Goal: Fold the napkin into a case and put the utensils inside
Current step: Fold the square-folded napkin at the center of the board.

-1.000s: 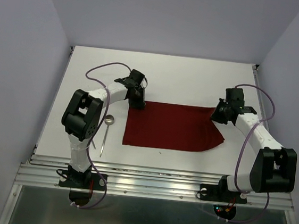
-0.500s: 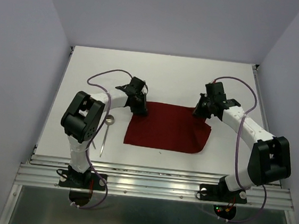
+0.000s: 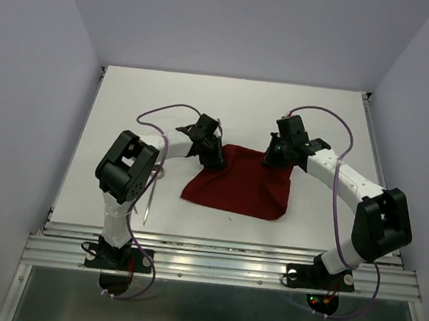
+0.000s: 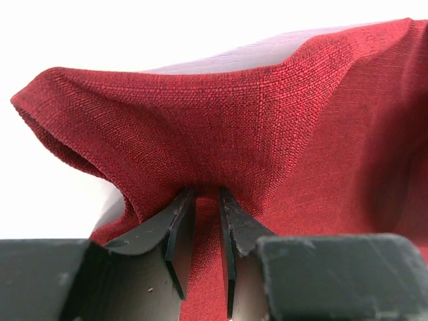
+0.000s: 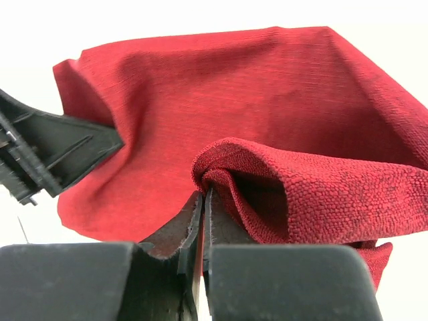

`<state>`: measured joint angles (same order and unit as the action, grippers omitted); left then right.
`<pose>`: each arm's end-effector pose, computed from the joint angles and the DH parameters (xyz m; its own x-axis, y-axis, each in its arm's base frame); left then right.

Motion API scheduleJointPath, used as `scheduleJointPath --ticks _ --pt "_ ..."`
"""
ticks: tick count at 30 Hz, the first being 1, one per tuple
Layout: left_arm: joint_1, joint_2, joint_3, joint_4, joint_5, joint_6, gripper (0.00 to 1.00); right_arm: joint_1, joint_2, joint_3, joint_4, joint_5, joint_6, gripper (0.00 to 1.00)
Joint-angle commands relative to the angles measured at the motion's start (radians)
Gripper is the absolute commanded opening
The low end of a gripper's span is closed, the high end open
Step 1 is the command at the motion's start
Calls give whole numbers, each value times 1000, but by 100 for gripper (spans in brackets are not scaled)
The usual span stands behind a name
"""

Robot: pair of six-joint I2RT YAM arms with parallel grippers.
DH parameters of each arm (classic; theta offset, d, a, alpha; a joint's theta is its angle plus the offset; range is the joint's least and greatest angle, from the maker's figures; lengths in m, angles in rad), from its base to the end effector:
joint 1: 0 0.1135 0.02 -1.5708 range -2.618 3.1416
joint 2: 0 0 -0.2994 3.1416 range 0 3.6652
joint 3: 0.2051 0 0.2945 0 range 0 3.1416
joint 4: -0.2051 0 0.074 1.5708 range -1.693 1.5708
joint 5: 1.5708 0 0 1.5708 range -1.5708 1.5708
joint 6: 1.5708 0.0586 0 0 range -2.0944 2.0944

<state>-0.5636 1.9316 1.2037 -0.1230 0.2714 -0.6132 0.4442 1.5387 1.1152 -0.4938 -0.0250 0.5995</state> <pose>0.3863 -0.2627 0.1485 -0.9020 -0.0858 -0.4232 0.1773 0.8200 -0.5443 0.3411 0.1640 0.2437 -0.8420 0.2239 -0.4908 0.0385 0.9324 0.3594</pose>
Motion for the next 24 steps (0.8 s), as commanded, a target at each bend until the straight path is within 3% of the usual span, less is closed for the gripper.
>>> scheduleJointPath --ticks 1,11,24 --pt "2 -45 20 -118 -118 27 32 42 9 58 35 19 20 1" --pt "65 -132 -32 -184 -261 76 32 93 43 121 29 19 20 1" --pt "64 -109 -116 -136 -249 75 32 114 77 176 17 51 10 1"
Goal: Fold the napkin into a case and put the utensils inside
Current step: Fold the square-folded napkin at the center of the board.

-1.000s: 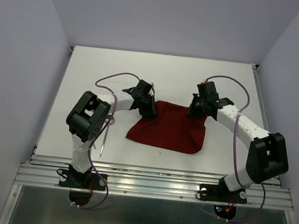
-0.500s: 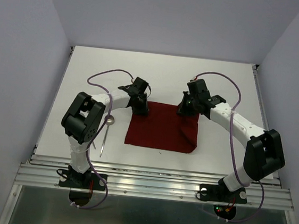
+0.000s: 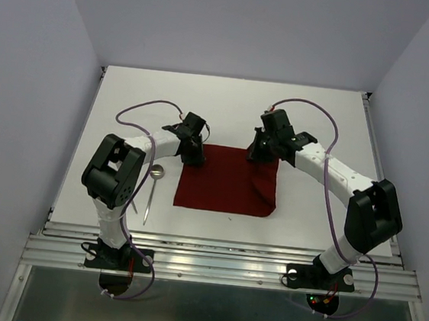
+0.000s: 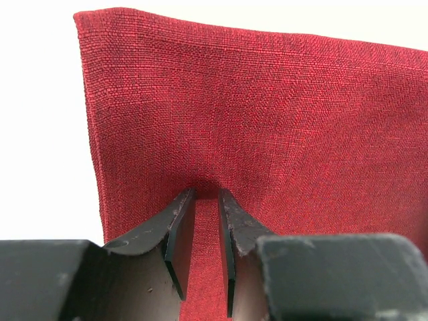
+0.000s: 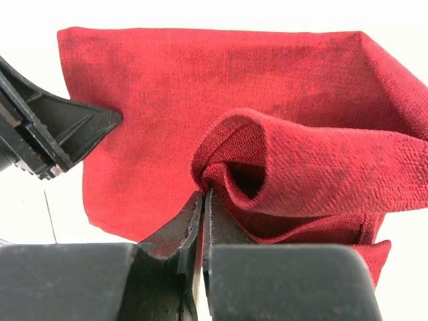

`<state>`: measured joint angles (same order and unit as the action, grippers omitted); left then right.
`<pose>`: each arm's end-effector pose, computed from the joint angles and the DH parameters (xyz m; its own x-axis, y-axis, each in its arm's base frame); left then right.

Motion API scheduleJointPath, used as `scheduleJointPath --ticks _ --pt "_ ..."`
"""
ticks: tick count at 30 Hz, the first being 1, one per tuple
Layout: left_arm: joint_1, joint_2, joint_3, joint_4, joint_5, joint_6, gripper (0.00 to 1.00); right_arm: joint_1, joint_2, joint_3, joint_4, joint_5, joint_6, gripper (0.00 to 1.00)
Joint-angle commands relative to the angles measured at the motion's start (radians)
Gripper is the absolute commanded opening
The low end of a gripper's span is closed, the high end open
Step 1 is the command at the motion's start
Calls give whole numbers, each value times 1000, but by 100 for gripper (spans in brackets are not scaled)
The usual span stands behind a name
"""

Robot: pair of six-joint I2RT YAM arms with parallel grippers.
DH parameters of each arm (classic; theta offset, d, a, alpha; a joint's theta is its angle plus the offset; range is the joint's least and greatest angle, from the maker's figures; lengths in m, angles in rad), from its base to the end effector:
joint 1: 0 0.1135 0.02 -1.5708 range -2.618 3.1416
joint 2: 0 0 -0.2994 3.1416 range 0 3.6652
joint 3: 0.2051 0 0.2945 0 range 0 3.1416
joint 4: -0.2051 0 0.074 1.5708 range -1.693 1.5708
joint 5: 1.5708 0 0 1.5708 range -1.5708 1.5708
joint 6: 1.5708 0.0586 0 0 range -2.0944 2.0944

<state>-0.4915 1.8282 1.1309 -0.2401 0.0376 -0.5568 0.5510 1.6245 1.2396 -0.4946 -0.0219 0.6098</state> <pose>0.3818 -0.2069 0.1570 -0.8629 -0.1371 -0.4865 0.0415 0.9400 -0.3385 0.3490 0.2159 0.2577 -0.8447 0.1530 -0.5130 -0.0629 0.9233 0.3789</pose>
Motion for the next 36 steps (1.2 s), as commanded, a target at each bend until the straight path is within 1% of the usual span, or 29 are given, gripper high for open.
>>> scheduleJointPath --ticks 1,6,8,13,17,21,22,23,28,32,36 --pt "-16 2 -49 -15 -7 14 32 7 -14 50 14 72 -1 1" --pt "-57 20 -39 12 22 -12 32 7 -38 25 -1 115 -18 1" --pt "-77 37 -22 13 30 -23 32 -19 -48 9 -2 117 -21 1" --pt "-125 91 46 39 77 -71 32 -28 -68 -8 -12 106 -33 1" --pt "-150 153 113 45 93 -101 32 -28 -61 3 -18 59 -38 1" --pt "-147 175 185 22 52 -106 32 -28 -60 14 -13 31 -33 1" --pt "-145 177 194 12 47 -103 32 -28 -58 14 -10 31 -30 1" --pt "-142 180 204 7 44 -98 32 -28 -55 17 -3 -4 -28 1" --pt "-116 166 234 -33 10 -78 32 -8 -20 49 8 -19 -13 1" --pt "-76 91 222 -56 -21 -48 32 -8 6 66 21 -32 -7 1" --pt "-22 22 179 -70 -27 -15 32 1 24 81 22 -36 -10 1"
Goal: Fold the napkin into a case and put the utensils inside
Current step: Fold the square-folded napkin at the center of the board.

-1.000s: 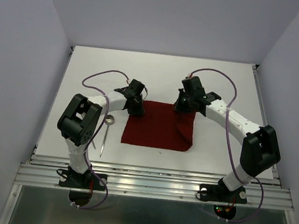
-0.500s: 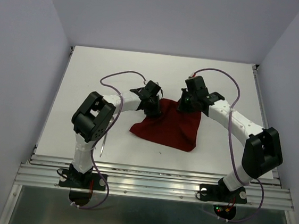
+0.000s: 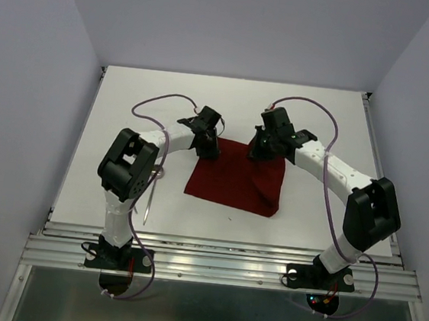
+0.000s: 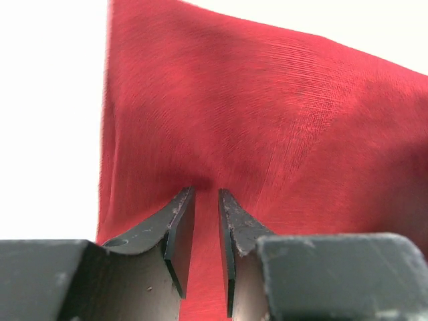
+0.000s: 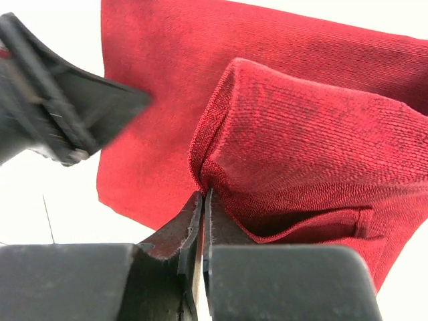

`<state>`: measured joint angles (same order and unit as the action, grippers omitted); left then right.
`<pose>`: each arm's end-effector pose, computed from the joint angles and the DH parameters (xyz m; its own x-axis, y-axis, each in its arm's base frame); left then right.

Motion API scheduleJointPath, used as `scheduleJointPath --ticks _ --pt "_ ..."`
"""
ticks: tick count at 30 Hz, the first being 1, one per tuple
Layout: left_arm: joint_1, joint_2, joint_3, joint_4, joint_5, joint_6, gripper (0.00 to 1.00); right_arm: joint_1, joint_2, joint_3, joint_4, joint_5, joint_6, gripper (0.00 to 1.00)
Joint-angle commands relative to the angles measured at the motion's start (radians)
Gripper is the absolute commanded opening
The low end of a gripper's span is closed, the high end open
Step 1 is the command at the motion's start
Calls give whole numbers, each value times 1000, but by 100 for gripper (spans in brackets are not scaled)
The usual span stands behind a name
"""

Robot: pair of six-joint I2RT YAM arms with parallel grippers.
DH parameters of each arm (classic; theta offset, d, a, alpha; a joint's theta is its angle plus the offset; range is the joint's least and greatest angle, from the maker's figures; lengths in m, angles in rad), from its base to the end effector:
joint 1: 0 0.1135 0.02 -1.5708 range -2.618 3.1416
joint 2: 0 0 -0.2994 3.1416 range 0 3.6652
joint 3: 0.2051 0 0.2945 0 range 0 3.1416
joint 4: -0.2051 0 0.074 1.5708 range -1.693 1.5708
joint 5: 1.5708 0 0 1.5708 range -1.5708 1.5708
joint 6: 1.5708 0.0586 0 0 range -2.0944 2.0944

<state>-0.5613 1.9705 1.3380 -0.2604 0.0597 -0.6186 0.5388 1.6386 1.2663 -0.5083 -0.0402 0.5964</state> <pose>0.4109 -0.2625 0.1640 -0.8637 -0.1407 -0.4840 0.0763 0.9127 -0.4016 0.3551 0.2150 0.2610 -0.8479 0.1470 -0.5094 -0.0706 0.9209 0.3832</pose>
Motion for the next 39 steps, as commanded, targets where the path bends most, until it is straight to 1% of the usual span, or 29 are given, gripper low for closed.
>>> scheduleJointPath --ticks 1,5,12,15,20,22,24,29,39 --pt "70 -140 -39 -50 -49 55 32 13 18 61 37 -21 3 1" --pt "107 -162 -94 -45 -49 71 32 24 39 77 39 -24 3 1" --pt "113 -179 -195 -8 -41 57 32 44 76 116 39 -29 2 1" --pt "113 -173 -214 3 -40 53 32 53 82 127 37 -32 0 1" --pt "113 -151 -241 19 -24 49 25 64 101 143 39 -32 3 1" --pt "112 -150 -253 29 -6 46 21 75 112 148 45 -36 9 1" --pt "112 -151 -266 36 11 43 20 84 121 153 50 -46 13 1" --pt "110 -154 -276 50 28 39 19 116 171 176 68 -64 26 1" --pt "110 -167 -304 67 49 34 19 147 262 281 79 -73 40 1"
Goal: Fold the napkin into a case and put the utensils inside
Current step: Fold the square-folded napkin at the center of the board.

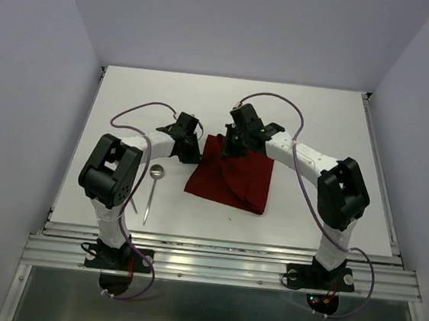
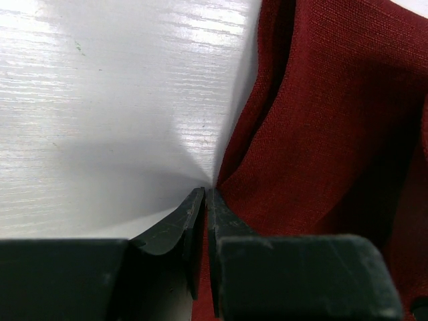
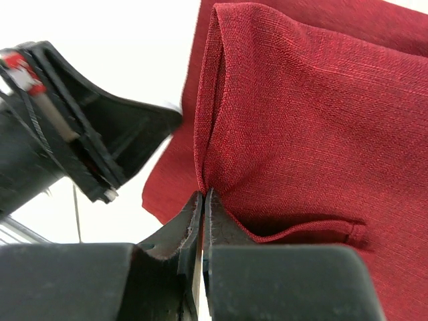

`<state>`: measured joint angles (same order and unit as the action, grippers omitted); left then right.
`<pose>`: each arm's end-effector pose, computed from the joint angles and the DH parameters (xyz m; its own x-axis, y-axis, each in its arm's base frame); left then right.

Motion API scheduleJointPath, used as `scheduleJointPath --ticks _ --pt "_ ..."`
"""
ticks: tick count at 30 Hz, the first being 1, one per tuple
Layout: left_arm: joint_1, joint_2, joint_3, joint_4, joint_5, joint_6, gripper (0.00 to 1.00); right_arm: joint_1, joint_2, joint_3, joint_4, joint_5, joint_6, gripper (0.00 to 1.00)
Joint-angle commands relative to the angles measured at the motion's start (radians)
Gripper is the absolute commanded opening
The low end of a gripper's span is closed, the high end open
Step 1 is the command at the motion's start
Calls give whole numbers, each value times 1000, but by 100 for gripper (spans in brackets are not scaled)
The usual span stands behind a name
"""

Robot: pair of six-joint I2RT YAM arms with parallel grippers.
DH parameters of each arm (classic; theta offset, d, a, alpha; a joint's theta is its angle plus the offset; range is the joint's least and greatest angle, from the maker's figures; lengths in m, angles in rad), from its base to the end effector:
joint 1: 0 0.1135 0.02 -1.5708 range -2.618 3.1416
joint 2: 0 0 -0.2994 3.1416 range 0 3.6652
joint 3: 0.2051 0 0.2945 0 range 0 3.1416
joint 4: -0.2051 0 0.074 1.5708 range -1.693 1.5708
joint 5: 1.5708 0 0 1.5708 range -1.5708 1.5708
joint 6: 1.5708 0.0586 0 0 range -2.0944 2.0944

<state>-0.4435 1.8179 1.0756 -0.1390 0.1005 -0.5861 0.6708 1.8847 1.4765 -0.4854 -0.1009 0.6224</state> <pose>0.3863 -0.1900 0.1510 -0.8486 -0.2061 -0.4872 0.0182 0.9090 -0.4164 0.3753 0.3054 0.2358 -0.8854 0.0379 -0.4633 -0.1867 0.8837 0.4291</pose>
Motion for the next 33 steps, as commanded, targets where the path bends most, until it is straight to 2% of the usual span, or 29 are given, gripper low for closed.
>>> scheduleJointPath --ticks 1,13,31,33 --pt "-8 -15 -43 -56 10 2 19 15 31 80 57 -14 16 1" --pt "-8 -23 -49 -54 10 5 19 42 149 232 51 -25 28 1" --pt "-6 -42 -77 -47 5 -1 19 61 246 298 57 -48 56 1" --pt "-6 -48 -75 -51 -4 -3 19 61 252 304 56 -57 56 14"
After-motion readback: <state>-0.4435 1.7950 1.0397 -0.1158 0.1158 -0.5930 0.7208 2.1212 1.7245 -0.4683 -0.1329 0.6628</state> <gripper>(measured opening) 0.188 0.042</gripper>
